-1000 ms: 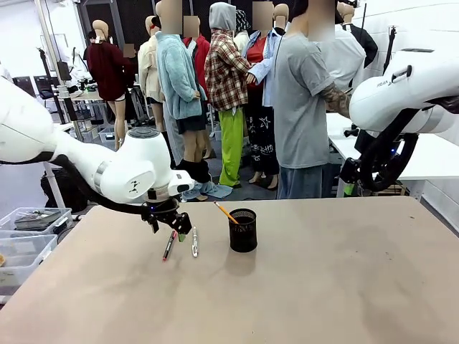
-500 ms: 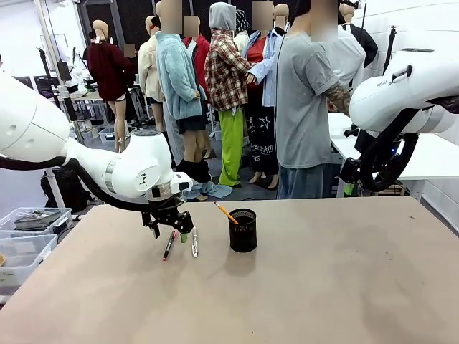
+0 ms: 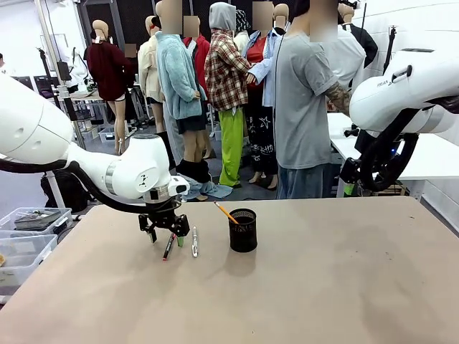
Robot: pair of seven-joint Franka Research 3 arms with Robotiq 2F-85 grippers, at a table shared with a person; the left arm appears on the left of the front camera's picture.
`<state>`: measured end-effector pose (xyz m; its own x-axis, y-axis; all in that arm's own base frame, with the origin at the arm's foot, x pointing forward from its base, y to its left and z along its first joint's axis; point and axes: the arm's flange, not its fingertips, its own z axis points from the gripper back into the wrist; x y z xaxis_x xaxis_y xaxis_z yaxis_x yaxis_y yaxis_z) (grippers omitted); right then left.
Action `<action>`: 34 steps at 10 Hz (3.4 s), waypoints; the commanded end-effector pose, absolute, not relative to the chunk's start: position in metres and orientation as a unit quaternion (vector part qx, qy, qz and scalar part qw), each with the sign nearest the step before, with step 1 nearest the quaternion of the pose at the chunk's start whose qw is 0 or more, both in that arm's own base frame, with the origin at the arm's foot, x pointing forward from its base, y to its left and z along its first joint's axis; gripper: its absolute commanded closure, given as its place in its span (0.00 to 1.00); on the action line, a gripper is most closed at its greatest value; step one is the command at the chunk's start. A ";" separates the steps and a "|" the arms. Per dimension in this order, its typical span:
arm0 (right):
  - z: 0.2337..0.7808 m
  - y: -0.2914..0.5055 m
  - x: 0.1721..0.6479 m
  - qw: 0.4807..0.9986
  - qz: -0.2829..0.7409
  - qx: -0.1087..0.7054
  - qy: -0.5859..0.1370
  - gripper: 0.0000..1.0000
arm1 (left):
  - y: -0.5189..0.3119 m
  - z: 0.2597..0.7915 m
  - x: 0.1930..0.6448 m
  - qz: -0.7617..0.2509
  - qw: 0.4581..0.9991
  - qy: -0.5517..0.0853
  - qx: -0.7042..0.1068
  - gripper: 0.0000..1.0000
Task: Place the pens into the pen holder.
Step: Pick up a writing instrument from the table and place it into the Pen holder.
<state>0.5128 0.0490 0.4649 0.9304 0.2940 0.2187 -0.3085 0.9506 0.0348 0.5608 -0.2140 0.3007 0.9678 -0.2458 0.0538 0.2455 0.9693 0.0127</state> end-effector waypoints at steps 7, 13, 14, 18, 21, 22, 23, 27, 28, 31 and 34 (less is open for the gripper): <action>0.464 0.048 0.513 0.980 0.159 0.034 -0.111 0.00 | -0.218 0.301 0.563 -0.126 0.992 -0.007 0.016 1.00; 0.464 0.048 0.513 0.980 0.159 0.034 -0.111 0.00 | -0.206 0.316 0.543 -0.162 0.986 -0.029 -0.036 1.00; 0.464 0.048 0.513 0.980 0.159 0.034 -0.111 0.00 | -0.197 0.333 0.530 -0.180 0.979 -0.064 -0.065 1.00; 0.464 0.048 0.513 0.980 0.159 0.034 -0.111 0.00 | -0.170 0.387 0.493 -0.274 0.915 -0.213 -0.205 1.00; 0.464 0.048 0.513 0.980 0.159 0.034 -0.111 0.00 | -0.174 0.403 0.472 -0.299 0.855 -0.299 -0.300 1.00; 0.464 0.048 0.513 0.980 0.159 0.034 -0.111 0.00 | -0.176 0.409 0.466 -0.307 0.840 -0.320 -0.313 1.00; 0.464 0.048 0.513 0.980 0.159 0.034 -0.111 0.00 | -0.178 0.415 0.462 -0.316 0.815 -0.356 -0.330 1.00; 0.464 0.048 0.513 0.980 0.159 0.034 -0.111 0.00 | -0.213 0.426 0.454 -0.327 0.736 -0.444 -0.394 1.00; 0.464 0.048 0.513 0.980 0.159 0.034 -0.111 0.00 | -0.227 0.426 0.455 -0.329 0.727 -0.446 -0.405 1.00; 0.464 0.048 0.513 0.980 0.159 0.034 -0.111 0.00 | -0.278 0.421 0.468 -0.330 0.730 -0.465 -0.378 1.00; 0.464 0.048 0.513 0.980 0.159 0.034 -0.111 0.00 | -0.275 0.427 0.460 -0.336 0.735 -0.444 -0.388 1.00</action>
